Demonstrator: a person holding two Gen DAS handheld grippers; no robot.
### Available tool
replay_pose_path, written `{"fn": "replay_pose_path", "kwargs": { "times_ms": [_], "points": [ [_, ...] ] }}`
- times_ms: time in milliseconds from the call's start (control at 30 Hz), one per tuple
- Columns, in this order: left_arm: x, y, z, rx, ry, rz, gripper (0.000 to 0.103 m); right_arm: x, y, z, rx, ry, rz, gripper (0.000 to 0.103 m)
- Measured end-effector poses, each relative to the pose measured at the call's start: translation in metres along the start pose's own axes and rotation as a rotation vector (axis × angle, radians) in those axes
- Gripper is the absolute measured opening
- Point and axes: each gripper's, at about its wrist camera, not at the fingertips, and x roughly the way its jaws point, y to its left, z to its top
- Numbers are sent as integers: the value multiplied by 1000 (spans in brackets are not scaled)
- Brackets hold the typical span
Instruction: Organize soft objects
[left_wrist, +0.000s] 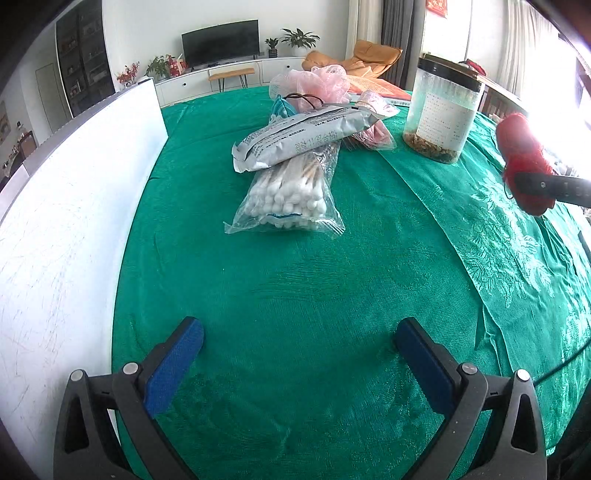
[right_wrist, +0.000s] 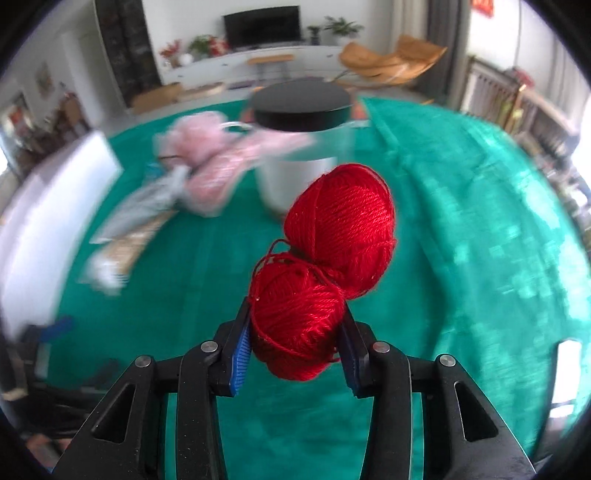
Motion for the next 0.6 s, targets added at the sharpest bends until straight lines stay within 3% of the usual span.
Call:
{"fn": "replay_pose_path", "kwargs": {
  "times_ms": [33,100,167,300,433,600],
  "points": [
    [0,0,0,0,0,0,103,5,-6,1,-2,-7,-53,45],
    [0,0,0,0,0,0,103,15,-28,-1,74,-18,0,53],
    [0,0,0,0,0,0,103,24,-45,-10,171,-44,79,75],
    [0,0,0,0,0,0,103,29,-67,-40,328,-82,161,75],
    [0,0,0,0,0,0,103,19,-74,-41,334,-135,166,82],
    [0,0,0,0,0,0,103,31,-59,-38,317,-100,150,82]
  ]
}}
